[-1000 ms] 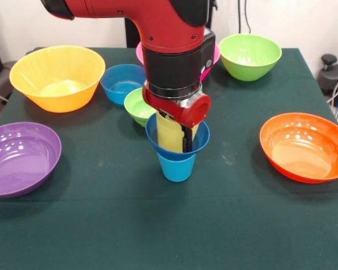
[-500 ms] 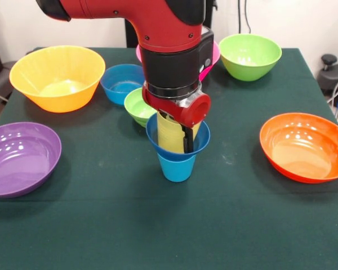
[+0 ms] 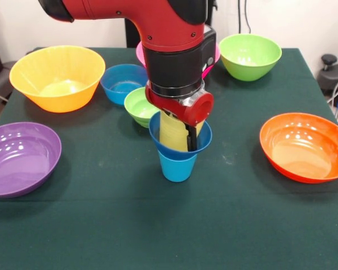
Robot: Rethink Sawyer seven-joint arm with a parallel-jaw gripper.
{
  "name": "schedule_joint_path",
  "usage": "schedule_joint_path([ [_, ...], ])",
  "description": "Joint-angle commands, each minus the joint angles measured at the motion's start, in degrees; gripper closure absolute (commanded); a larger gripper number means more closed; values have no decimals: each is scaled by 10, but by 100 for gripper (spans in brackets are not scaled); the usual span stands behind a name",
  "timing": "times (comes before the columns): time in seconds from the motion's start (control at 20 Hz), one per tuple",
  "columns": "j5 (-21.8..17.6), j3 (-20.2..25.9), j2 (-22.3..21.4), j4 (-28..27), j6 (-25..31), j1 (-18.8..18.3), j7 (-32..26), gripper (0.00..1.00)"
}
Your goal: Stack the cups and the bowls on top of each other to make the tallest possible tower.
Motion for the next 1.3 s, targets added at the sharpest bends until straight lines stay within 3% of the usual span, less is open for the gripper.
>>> schedule_joint_path([
  [0.05, -2, 34, -11, 50, 34, 1, -104, 0],
  [0.35, 1, 38, -28, 78, 27, -1, -97, 0],
  [1.3, 2, 50, -3, 3, 88, -2, -123, 0],
])
